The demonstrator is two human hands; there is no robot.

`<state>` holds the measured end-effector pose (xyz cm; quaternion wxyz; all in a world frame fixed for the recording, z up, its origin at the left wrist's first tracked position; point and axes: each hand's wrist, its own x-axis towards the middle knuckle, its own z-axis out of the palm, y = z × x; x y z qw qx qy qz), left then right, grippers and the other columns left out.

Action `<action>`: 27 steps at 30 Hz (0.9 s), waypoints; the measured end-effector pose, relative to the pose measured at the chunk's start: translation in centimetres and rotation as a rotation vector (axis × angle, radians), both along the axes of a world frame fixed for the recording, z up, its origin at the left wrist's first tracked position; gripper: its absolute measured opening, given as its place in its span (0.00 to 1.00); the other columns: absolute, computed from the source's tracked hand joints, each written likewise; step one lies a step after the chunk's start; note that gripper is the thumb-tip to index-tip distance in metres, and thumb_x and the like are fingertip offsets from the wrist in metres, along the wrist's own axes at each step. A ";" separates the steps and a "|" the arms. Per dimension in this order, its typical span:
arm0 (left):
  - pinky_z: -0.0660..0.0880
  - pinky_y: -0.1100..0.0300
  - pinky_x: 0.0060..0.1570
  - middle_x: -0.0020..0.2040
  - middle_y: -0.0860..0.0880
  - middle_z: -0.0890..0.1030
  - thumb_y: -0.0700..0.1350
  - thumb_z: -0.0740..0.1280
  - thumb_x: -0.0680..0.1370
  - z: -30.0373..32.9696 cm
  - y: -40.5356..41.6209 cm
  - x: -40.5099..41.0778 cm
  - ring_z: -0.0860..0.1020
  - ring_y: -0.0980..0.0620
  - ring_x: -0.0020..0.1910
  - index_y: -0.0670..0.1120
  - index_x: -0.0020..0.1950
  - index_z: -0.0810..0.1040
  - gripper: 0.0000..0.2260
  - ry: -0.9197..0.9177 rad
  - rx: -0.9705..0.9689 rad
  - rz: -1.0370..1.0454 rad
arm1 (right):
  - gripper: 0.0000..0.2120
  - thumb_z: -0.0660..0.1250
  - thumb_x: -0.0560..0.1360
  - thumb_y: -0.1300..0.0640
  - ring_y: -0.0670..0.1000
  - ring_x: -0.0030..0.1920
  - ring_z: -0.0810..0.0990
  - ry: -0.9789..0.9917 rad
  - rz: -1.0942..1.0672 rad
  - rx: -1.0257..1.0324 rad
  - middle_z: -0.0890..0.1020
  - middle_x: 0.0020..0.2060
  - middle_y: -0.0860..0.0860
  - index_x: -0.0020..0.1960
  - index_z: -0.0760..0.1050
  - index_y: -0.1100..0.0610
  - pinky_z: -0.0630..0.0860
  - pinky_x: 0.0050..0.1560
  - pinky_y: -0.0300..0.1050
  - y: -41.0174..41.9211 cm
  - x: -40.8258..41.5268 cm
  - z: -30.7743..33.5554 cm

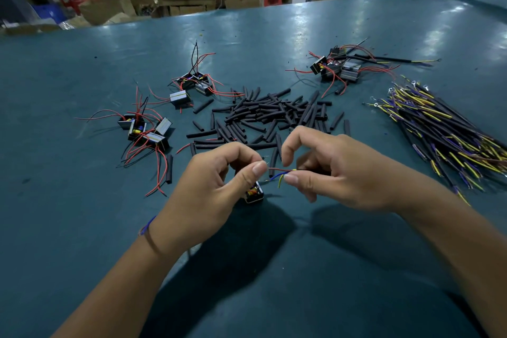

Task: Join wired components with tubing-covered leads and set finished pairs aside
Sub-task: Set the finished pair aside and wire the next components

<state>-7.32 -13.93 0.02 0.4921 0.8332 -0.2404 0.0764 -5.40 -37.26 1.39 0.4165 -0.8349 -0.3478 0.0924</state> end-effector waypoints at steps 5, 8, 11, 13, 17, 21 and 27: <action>0.74 0.64 0.40 0.38 0.53 0.79 0.49 0.67 0.79 -0.3 -0.1 0.1 0.74 0.60 0.36 0.47 0.46 0.80 0.06 0.028 -0.020 0.032 | 0.04 0.66 0.81 0.53 0.46 0.30 0.76 -0.067 -0.047 -0.008 0.83 0.36 0.45 0.49 0.71 0.48 0.71 0.32 0.35 0.2 0.0 -0.1; 0.77 0.59 0.42 0.37 0.54 0.78 0.49 0.67 0.79 -0.4 -0.2 0.1 0.74 0.61 0.36 0.47 0.46 0.80 0.06 0.049 -0.056 0.049 | 0.05 0.64 0.81 0.51 0.44 0.36 0.76 -0.173 -0.090 0.006 0.81 0.37 0.43 0.48 0.75 0.51 0.69 0.37 0.31 0.3 0.1 0.0; 0.78 0.50 0.43 0.38 0.51 0.79 0.51 0.67 0.80 -0.5 -0.5 0.0 0.75 0.54 0.37 0.48 0.46 0.80 0.08 0.076 -0.075 0.060 | 0.04 0.65 0.79 0.50 0.42 0.34 0.75 -0.102 -0.088 0.089 0.80 0.36 0.43 0.51 0.75 0.50 0.68 0.36 0.30 0.3 0.1 -0.1; 0.76 0.53 0.41 0.39 0.51 0.79 0.51 0.66 0.79 -0.5 -0.5 0.0 0.76 0.51 0.37 0.49 0.45 0.79 0.08 0.079 -0.082 0.060 | 0.07 0.69 0.77 0.51 0.42 0.35 0.74 -0.024 -0.055 0.127 0.79 0.36 0.42 0.53 0.74 0.49 0.69 0.37 0.31 0.2 0.0 -0.2; 0.72 0.66 0.40 0.37 0.51 0.78 0.49 0.66 0.80 -0.5 -0.3 0.1 0.74 0.58 0.37 0.47 0.45 0.79 0.08 0.082 -0.105 0.050 | 0.08 0.71 0.76 0.55 0.42 0.34 0.74 -0.006 -0.028 0.152 0.79 0.36 0.43 0.52 0.74 0.50 0.69 0.38 0.31 0.3 0.0 -0.1; 0.71 0.68 0.40 0.37 0.50 0.78 0.48 0.66 0.80 -0.4 -0.6 -0.1 0.74 0.59 0.37 0.45 0.44 0.79 0.08 0.074 -0.118 0.055 | 0.02 0.67 0.78 0.57 0.46 0.28 0.75 0.028 -0.074 0.242 0.84 0.36 0.50 0.49 0.74 0.54 0.70 0.32 0.34 0.3 0.0 0.0; 0.67 0.73 0.40 0.36 0.54 0.77 0.47 0.67 0.79 -0.1 -1.0 -0.6 0.73 0.60 0.36 0.45 0.44 0.78 0.07 -0.119 0.007 0.140 | 0.09 0.65 0.79 0.55 0.49 0.27 0.76 0.005 -0.096 0.249 0.86 0.39 0.50 0.55 0.67 0.45 0.71 0.32 0.35 0.4 0.0 -0.2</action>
